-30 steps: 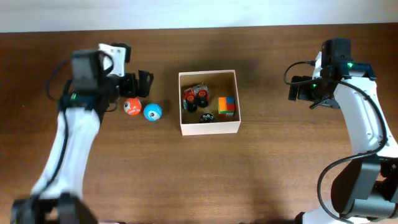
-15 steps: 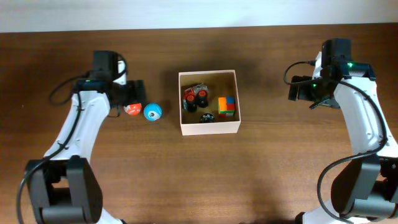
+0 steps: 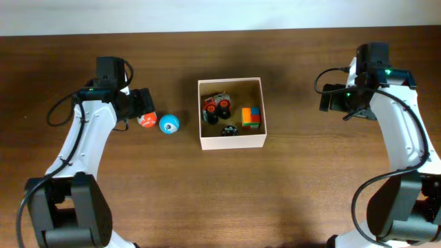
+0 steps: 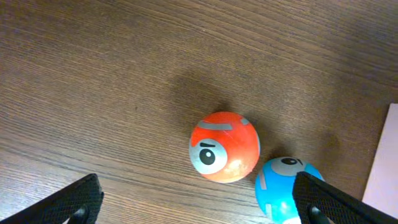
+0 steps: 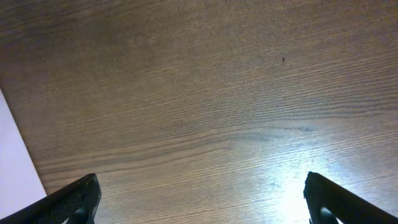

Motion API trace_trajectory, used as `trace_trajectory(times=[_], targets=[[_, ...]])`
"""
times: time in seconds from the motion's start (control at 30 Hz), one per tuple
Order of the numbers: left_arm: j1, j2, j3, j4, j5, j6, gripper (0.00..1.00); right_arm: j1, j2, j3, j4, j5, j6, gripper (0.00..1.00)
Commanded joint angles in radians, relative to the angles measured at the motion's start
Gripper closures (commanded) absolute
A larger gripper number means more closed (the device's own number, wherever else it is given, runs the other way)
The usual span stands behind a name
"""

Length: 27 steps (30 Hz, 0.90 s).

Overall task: Pack container
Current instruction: 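Lower the left gripper and close it on the red ball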

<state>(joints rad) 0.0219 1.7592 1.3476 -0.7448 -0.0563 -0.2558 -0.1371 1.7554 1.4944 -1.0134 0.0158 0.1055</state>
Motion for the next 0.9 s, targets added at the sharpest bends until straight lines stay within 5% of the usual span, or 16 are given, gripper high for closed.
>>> trace_trajectory(times=[0.0,0.87], targets=[[0.002,0.031,0.020,-0.008,0.036,-0.068,0.01,-0.002,0.002,-0.002,0.001,-0.005,0.003,0.01],[0.000,0.212,0.028,0.003,0.102,-0.095,0.01,-0.002,0.002,-0.002,0.000,-0.005,0.003,0.01]])
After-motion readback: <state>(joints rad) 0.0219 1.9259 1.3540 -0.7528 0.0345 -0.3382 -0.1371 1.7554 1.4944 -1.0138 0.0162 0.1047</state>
